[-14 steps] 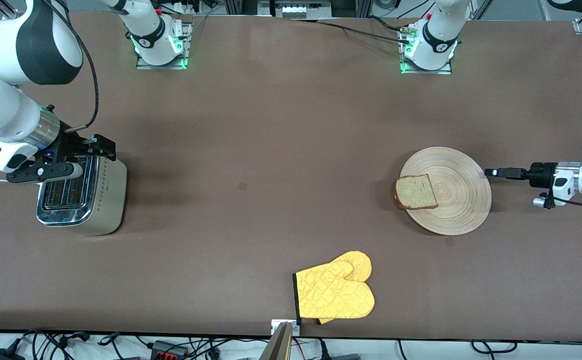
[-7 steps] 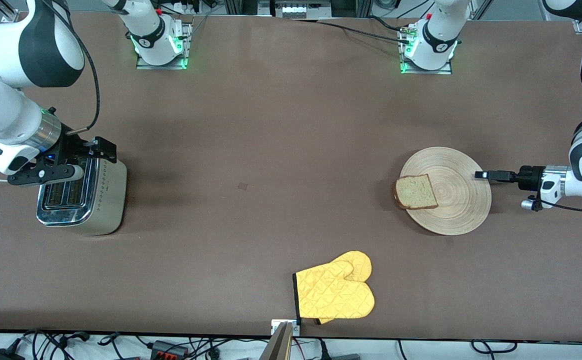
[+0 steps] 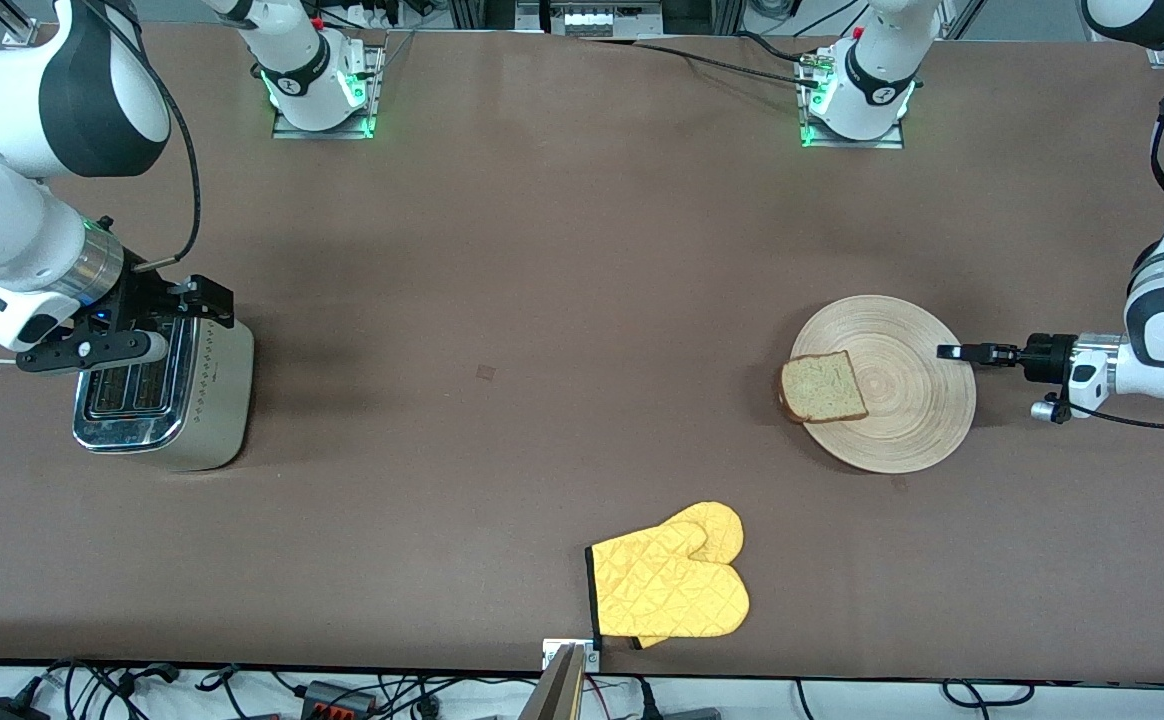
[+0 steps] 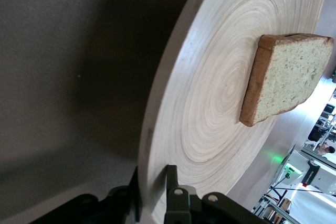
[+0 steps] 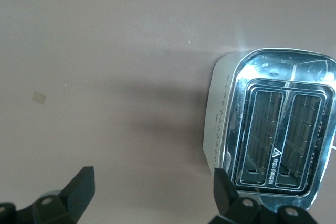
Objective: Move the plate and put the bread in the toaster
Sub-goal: 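Push the wooden plate with the left gripper toward the toaster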
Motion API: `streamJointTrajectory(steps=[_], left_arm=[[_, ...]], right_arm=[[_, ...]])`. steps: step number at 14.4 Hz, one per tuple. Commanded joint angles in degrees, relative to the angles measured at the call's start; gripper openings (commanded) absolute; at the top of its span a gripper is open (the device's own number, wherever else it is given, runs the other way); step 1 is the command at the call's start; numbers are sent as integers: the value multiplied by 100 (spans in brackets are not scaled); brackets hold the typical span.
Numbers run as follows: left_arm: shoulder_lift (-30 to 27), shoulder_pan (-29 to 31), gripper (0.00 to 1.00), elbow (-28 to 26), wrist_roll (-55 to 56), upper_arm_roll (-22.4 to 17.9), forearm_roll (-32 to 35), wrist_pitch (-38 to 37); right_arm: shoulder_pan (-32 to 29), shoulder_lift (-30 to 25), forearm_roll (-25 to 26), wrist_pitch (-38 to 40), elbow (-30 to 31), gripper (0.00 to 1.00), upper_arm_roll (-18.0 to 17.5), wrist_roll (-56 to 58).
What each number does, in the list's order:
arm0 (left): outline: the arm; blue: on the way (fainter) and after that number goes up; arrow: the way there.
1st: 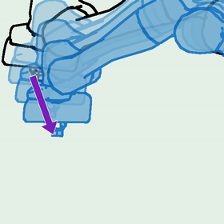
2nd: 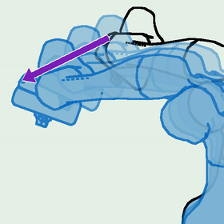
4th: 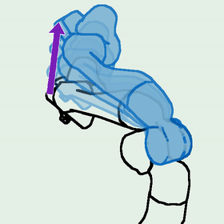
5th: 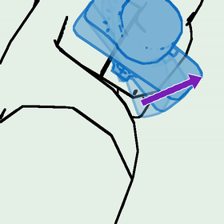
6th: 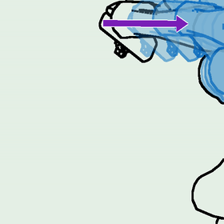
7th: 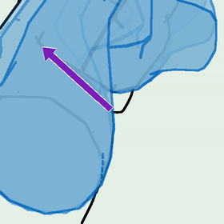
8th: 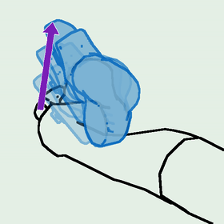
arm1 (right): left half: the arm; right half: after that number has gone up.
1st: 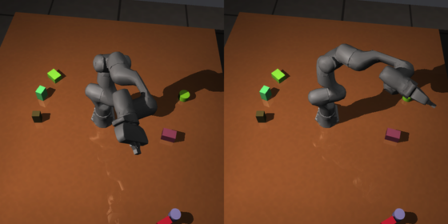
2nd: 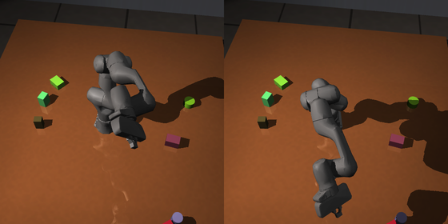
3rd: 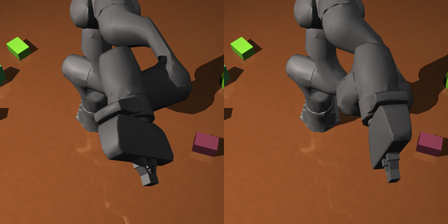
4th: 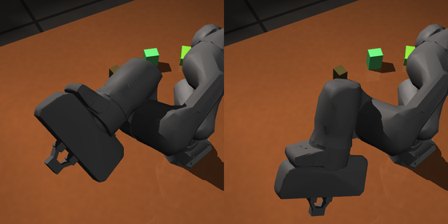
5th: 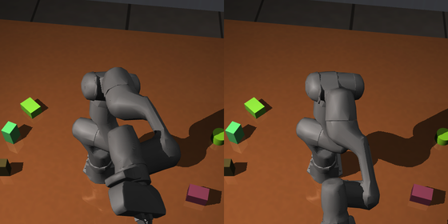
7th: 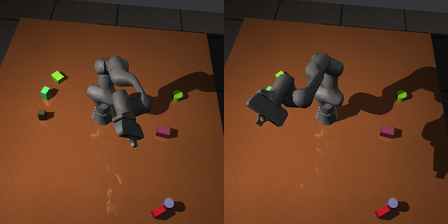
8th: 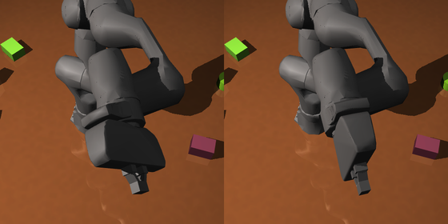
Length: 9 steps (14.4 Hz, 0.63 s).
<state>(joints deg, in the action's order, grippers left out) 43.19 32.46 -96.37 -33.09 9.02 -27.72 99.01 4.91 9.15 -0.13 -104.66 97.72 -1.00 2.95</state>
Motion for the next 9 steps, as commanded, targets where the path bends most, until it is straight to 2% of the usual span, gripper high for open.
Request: streamJointTrajectory(steps=[1,4,7,9], left_arm=[[-39,-20,2,-5,-58,12,-216,-31],[-56,-108,1,30,-49,116,-610,-495],[-39,-134,1,13,-14,704,-804,-550],[-21,-422,1,22,362,882,-1145,-523]], right_arm=[[19,-10,-22,-28,-16,100,3,-23],[11,-1,-22,-19,-16,100,3,-23],[19,-10,-5,-28,-16,100,12,-23],[19,-10,-5,-19,-16,100,12,-23]])
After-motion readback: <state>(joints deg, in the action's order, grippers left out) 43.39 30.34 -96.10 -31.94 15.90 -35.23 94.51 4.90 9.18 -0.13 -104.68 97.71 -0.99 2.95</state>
